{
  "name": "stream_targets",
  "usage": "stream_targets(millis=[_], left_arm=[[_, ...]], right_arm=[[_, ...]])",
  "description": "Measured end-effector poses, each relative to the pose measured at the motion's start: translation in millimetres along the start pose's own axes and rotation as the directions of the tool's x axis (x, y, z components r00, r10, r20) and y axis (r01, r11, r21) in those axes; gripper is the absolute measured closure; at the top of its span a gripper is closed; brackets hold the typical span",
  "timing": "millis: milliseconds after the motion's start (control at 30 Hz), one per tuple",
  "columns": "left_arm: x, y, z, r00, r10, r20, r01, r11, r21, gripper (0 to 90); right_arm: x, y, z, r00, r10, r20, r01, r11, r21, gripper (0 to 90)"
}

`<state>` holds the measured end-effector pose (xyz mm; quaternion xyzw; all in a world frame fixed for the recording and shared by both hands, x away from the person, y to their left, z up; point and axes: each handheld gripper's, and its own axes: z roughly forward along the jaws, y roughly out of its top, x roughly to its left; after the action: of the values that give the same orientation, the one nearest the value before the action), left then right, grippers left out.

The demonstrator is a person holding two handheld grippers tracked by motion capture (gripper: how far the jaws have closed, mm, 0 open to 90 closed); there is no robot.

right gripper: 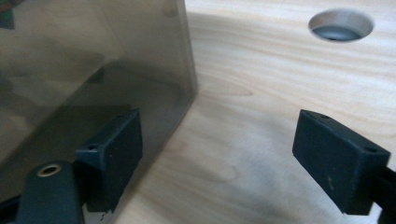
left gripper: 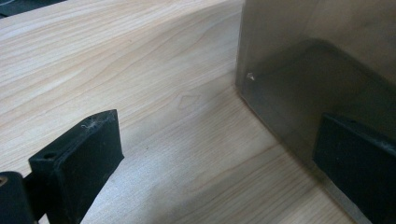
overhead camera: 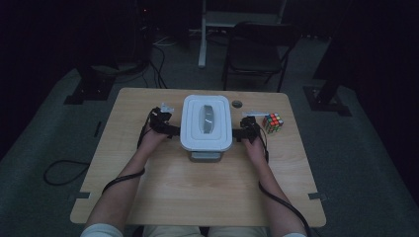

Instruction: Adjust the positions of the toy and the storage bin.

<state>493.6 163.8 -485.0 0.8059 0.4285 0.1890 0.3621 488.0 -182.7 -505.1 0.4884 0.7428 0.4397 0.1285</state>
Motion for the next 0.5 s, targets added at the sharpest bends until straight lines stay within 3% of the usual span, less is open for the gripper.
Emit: stream_targets(millis=[67, 267, 500], left_arm=[[-2.3, -0.8, -1.1, 0.9999, 0.008, -0.007, -0.008, 1.0000, -0.006, 2.4], [-6.2, -5.8, -6.4, 0.9998, -0.006, 0.019, 0.006, 0.9999, 0.011, 2.4], [-15.7, -11.4, -16.8, 0.9994, 0.030, 0.019, -0.031, 0.9992, 0.024, 2.4]], right_arm=[[-0.3, -2.1, -0.4, 0.9999, 0.010, -0.014, -0.010, 1.000, 0.011, 17.2], [7.4, -6.2, -5.7, 0.9994, -0.035, -0.009, 0.035, 0.999, 0.011, 19.0], [16.9, -15.2, -18.9, 0.9967, -0.079, -0.021, 0.079, 0.997, 0.025, 19.0]])
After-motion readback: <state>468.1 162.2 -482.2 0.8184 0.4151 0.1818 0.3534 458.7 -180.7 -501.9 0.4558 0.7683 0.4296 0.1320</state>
